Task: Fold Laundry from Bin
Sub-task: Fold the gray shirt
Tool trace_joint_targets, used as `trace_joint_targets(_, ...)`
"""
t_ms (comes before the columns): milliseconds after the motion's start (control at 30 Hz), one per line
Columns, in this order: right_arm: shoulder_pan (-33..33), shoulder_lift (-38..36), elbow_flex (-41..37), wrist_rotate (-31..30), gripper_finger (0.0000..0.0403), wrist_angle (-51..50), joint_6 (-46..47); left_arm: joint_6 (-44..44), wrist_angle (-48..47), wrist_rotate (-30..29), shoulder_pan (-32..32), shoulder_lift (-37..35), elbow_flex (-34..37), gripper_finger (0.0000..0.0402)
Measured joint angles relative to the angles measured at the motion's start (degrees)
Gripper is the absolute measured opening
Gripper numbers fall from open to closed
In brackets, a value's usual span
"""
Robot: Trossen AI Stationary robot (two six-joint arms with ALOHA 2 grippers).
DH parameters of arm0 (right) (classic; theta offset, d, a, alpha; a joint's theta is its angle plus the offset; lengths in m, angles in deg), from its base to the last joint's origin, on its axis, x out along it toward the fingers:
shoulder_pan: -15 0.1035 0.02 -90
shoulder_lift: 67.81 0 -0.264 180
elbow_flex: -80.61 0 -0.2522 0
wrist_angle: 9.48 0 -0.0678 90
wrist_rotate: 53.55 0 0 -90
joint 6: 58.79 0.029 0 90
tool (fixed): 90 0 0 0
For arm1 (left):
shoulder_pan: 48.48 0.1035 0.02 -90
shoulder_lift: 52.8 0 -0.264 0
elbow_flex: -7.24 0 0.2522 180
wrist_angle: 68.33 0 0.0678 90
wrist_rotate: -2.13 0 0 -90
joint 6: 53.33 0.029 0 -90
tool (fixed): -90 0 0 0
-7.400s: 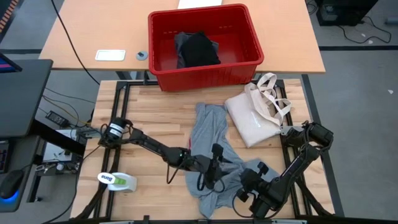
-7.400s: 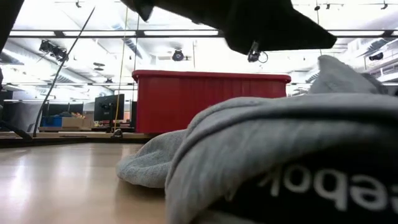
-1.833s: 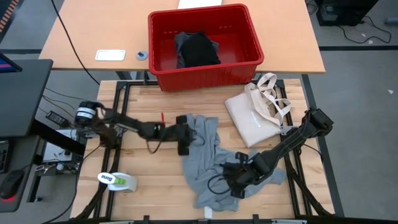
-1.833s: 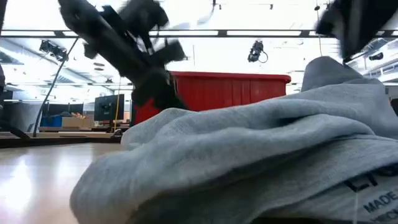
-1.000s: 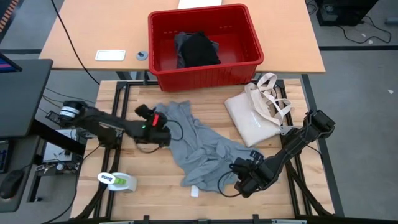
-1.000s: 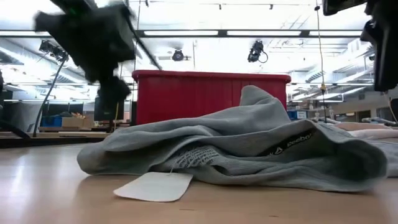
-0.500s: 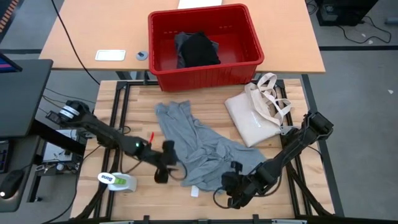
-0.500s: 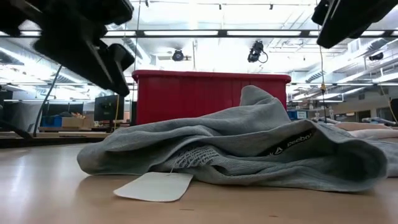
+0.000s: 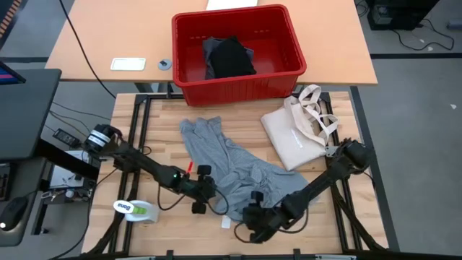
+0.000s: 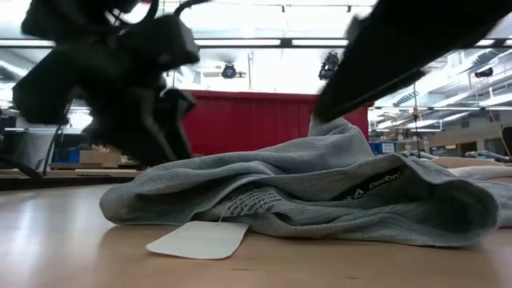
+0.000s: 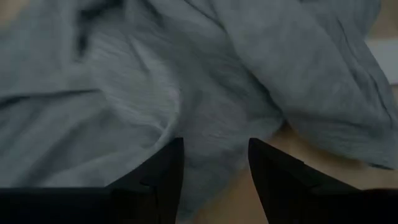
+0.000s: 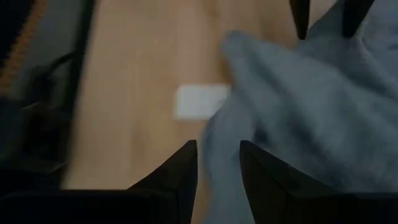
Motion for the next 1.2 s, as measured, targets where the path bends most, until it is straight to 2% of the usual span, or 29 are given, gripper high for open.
trace_joint_targets(133,-1.61,2.47,0.00,-7.32,0.0128,1.69,-2.36,0.72,-1.85,-1.27,0.13,-3.04,-1.06,0.0187)
trace_joint_targets(233,-2.60,5.12,0.00,-6.95,0.0126,3.21,-4.30,0.70,-4.07,-5.07,0.27,-4.48,-1.06,0.0187)
trace_joint_targets(400,-3.01,10.17,0.16,2.02,0.0125,7.42,-6.23,-2.07,-9.71,-12.89,2.04,-4.81,-1.02,0.0187)
trace_joint_targets(533,-1.64,9.26,0.32,11.42,0.0125,6.34,-9.29,-3.89,-14.37,-13.07,4.95,-4.60,-1.01,0.0187)
trace_joint_targets(667,1.68,6.31,0.11,20.76,0.0125,1.03,-12.93,-2.75,-16.58,-12.91,7.87,-4.58,-0.93,0.0187)
trace_joint_targets(767,3.36,3.64,-0.10,24.86,0.0125,-4.76,-12.32,-0.64,-16.57,-12.04,9.82,-4.58,-0.93,0.0187)
trace_joint_targets(900,4.83,-2.31,-0.13,25.20,0.0125,-8.21,-5.47,0.98,-16.65,-11.74,11.56,-4.58,-0.93,0.0187)
trace_joint_targets(1000,6.61,-6.69,0.00,21.65,0.0125,-7.93,-4.16,1.23,-16.93,-11.71,12.18,-4.58,-0.94,0.0187)
trace_joint_targets(1200,9.88,-9.43,0.00,-4.23,0.0125,-12.66,-5.51,1.05,-20.21,-10.75,13.17,-3.12,-0.53,0.0187)
